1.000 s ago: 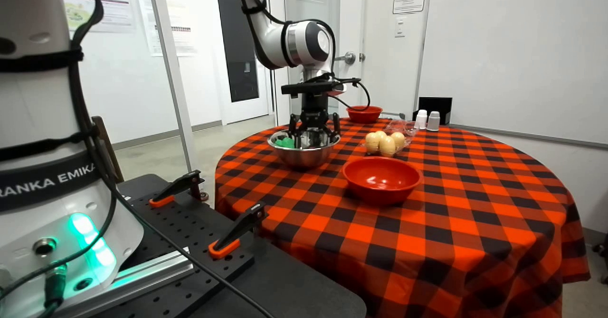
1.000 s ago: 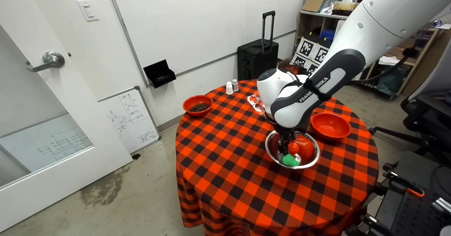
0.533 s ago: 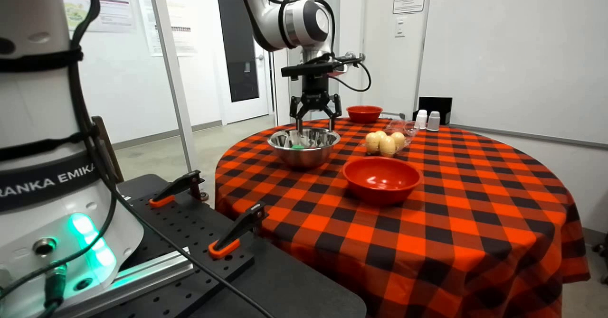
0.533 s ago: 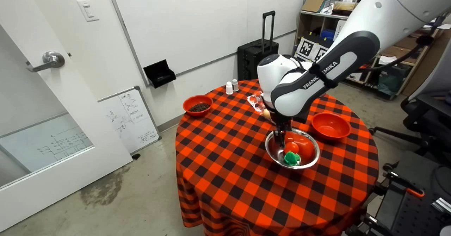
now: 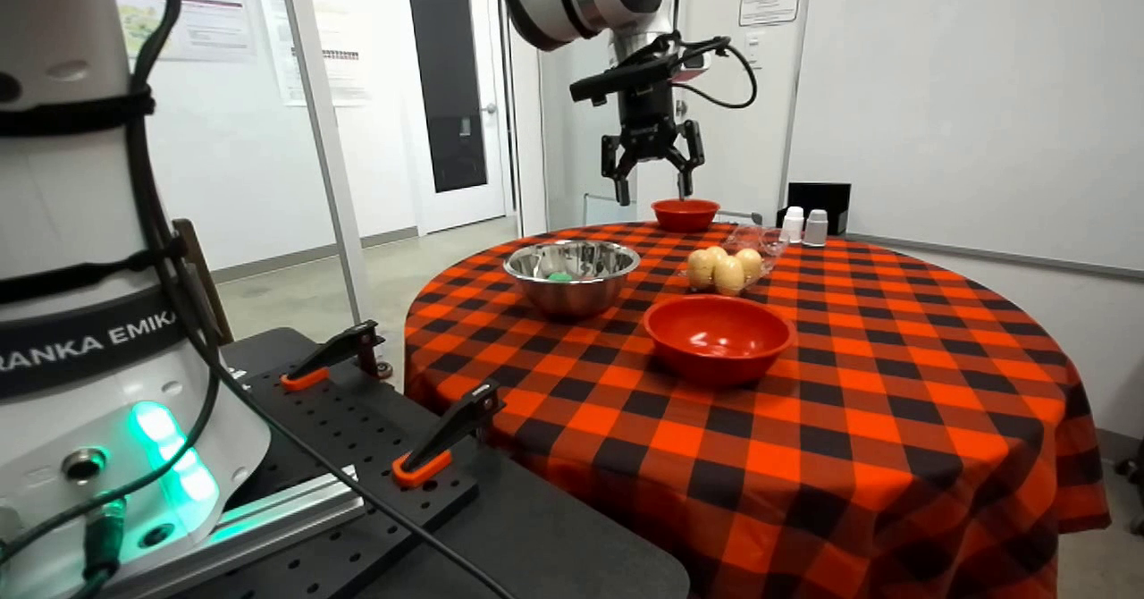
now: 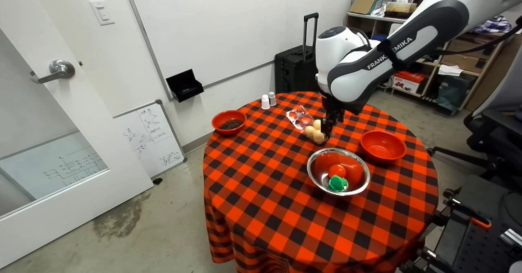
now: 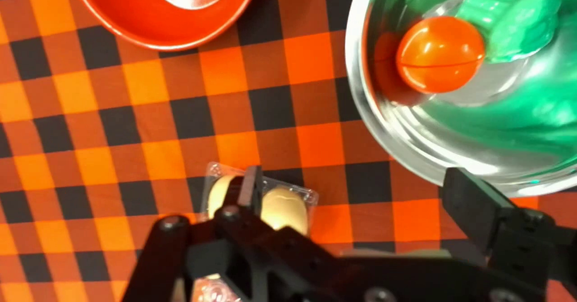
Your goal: Put the broccoli and tomato in the silver bowl
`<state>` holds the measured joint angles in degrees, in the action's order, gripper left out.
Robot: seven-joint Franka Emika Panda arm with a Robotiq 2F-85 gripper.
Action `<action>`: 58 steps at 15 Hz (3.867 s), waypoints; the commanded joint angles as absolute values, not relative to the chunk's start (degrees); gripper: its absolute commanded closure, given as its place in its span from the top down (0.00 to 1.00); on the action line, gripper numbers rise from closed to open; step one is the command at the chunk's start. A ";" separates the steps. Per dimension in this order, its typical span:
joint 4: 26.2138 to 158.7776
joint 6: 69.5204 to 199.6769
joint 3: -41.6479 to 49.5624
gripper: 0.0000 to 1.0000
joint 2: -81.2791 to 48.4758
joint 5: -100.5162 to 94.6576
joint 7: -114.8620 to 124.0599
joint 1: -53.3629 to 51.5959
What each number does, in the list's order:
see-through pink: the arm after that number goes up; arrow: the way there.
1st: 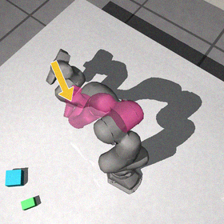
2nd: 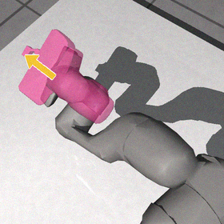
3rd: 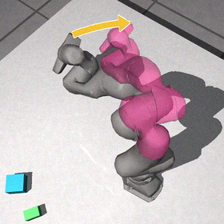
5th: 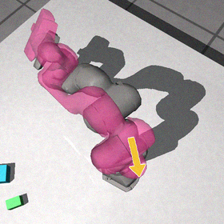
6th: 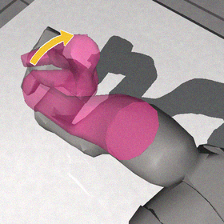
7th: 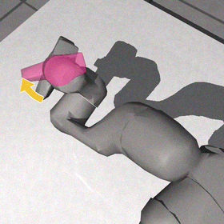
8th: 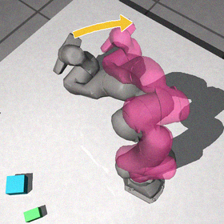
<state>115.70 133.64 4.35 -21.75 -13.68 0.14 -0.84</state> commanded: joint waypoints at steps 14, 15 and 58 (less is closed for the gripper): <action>112.01 141.09 2.36 1.00 -25.94 -13.56 -20.43 5.90; 111.99 141.25 2.00 1.00 -26.47 -13.68 -22.74 6.33; 94.45 137.23 -0.96 0.24 -41.69 -15.35 -37.01 8.16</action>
<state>93.02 137.76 0.09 -44.69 -15.84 -35.39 7.15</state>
